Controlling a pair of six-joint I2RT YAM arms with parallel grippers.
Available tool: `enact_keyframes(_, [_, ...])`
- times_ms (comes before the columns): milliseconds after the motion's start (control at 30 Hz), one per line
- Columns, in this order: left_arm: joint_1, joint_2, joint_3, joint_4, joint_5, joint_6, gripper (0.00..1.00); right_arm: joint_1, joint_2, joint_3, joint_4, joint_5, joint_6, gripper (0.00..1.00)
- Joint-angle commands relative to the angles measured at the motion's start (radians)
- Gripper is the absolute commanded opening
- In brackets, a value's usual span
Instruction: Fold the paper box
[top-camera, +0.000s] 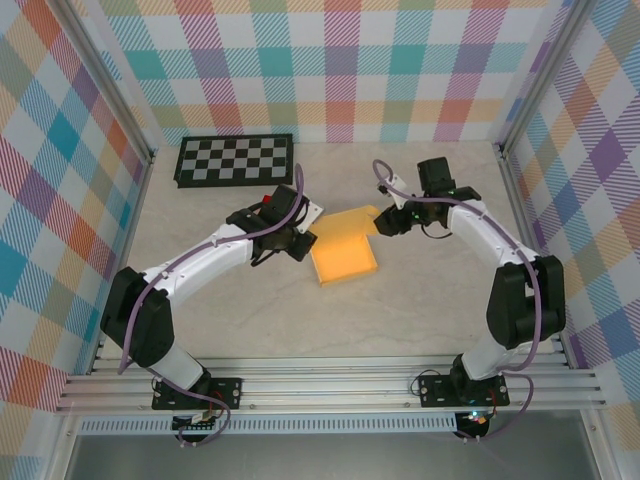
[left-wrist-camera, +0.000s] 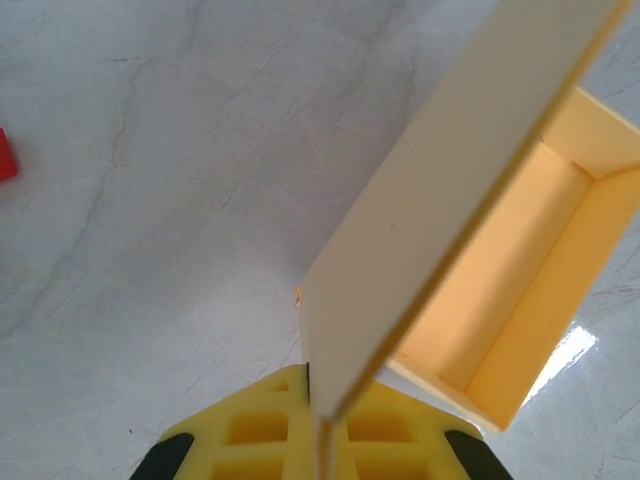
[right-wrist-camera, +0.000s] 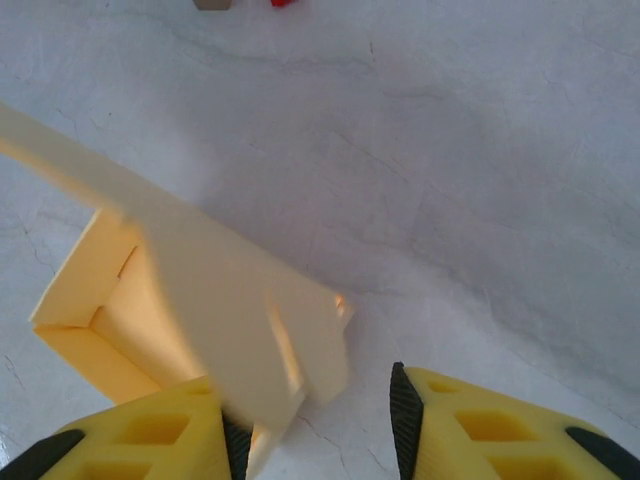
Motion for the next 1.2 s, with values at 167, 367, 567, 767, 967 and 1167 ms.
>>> enact_keyframes(167, [0.01,-0.026,0.023,-0.02,0.04,0.022,0.0,-0.035,-0.062,-0.114,0.069,-0.235,-0.159,0.42])
enact_keyframes(367, [0.01,-0.019,0.03,-0.021,0.045,0.02,0.0,-0.032,-0.033,-0.105,0.068,-0.22,-0.133,0.39])
enact_keyframes(567, [0.01,-0.016,0.04,-0.008,0.036,-0.011,0.0,0.01,-0.013,-0.097,0.11,-0.121,-0.043,0.23])
enact_keyframes(767, [0.01,0.022,0.073,0.046,0.034,-0.138,0.0,0.093,-0.007,-0.111,0.18,0.012,0.082,0.12])
enact_keyframes(967, [0.01,0.084,0.126,0.094,-0.036,-0.394,0.0,0.117,-0.054,-0.139,0.352,0.211,0.462,0.03])
enact_keyframes(1167, [0.01,0.146,0.193,0.079,-0.08,-0.672,0.0,0.141,-0.062,-0.118,0.366,0.364,0.75,0.02])
